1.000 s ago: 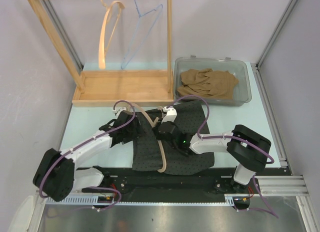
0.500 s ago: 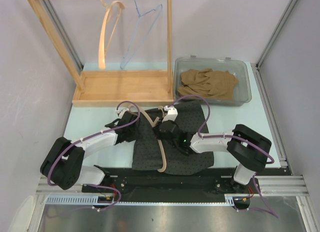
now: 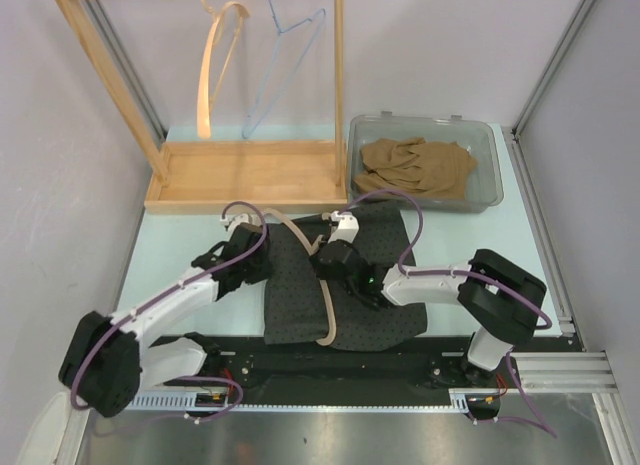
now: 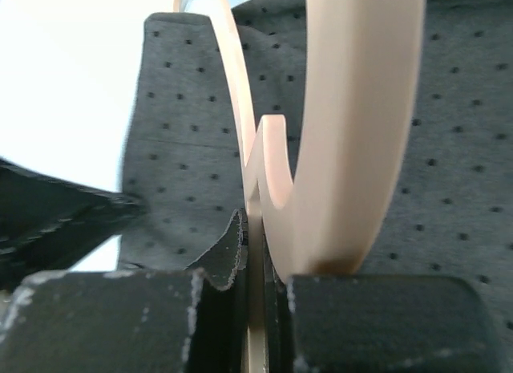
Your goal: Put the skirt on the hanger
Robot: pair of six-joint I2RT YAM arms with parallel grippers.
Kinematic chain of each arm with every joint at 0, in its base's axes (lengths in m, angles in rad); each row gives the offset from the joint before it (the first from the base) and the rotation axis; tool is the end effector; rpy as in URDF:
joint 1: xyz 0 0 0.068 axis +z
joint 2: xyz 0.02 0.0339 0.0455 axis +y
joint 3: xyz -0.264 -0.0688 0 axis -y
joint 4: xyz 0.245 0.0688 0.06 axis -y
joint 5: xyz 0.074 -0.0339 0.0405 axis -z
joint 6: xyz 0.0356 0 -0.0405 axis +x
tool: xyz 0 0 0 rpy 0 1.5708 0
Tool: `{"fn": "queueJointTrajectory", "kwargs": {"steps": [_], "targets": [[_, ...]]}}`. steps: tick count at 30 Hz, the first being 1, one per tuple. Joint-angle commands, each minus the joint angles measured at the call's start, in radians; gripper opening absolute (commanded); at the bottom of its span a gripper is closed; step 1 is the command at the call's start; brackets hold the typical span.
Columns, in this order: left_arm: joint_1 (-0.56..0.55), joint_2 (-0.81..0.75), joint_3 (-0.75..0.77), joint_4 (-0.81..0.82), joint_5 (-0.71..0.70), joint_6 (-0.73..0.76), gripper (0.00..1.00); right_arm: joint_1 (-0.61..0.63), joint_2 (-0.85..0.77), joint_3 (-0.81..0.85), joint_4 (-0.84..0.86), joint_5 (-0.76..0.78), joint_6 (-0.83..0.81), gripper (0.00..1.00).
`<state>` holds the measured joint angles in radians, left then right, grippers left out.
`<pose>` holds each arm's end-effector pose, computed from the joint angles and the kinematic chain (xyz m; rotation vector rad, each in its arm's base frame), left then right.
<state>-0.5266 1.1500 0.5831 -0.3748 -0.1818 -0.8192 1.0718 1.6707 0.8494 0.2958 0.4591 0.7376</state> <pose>0.1893 -0.1026 0.1854 -0.4414 2.4826 -0.3314 0.1808 0.2987 0.1846 -0.0699 2.0988 0.6422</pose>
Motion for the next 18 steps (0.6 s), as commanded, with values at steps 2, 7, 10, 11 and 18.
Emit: {"fn": "queueJointTrajectory", "kwargs": {"steps": [2,7,10,11,18], "targets": [[0.01,-0.173,-0.032,-0.142,-0.077,-0.001,0.0,-0.003,-0.115,0.03,-0.058,0.187,-0.11,0.0],[0.013,-0.271,-0.048,-0.228,-0.103,-0.034,0.0,-0.018,-0.129,0.03,-0.176,0.228,-0.034,0.0],[0.016,-0.302,-0.046,-0.26,-0.128,-0.035,0.0,-0.01,-0.135,0.028,-0.184,0.243,-0.035,0.0],[0.022,-0.312,-0.045,-0.265,-0.134,-0.035,0.0,-0.007,-0.14,0.03,-0.182,0.254,-0.041,0.0],[0.048,-0.352,-0.025,-0.318,-0.166,-0.029,0.0,0.0,-0.17,0.028,-0.29,0.335,0.003,0.0]]}}
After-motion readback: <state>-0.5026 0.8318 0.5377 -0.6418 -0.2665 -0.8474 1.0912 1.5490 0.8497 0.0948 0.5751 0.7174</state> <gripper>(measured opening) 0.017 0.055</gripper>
